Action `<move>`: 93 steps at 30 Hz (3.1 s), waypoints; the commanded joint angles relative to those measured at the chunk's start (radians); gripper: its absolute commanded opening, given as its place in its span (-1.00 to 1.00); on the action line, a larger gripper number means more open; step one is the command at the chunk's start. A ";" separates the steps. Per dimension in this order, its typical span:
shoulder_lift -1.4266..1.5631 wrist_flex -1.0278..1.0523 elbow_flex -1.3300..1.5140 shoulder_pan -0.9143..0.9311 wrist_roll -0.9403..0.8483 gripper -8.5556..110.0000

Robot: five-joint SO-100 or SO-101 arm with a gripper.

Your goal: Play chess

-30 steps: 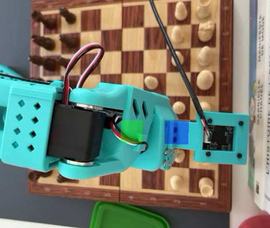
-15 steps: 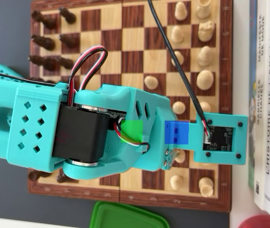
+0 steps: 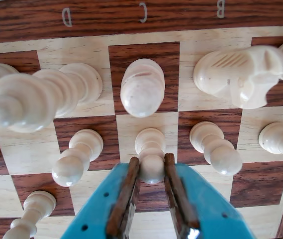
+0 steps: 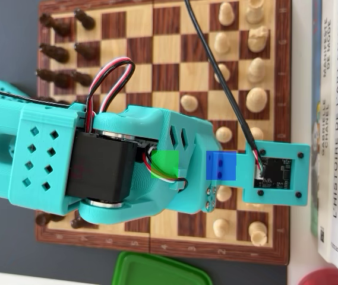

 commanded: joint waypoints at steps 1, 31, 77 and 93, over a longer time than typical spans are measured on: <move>0.009 -0.009 -0.051 0.003 -0.006 -0.72; 0.017 0.002 -0.044 -0.006 -0.006 -0.72; 0.555 -0.009 0.552 0.038 -0.005 -0.72; 0.509 -0.011 0.551 0.074 -0.006 -0.73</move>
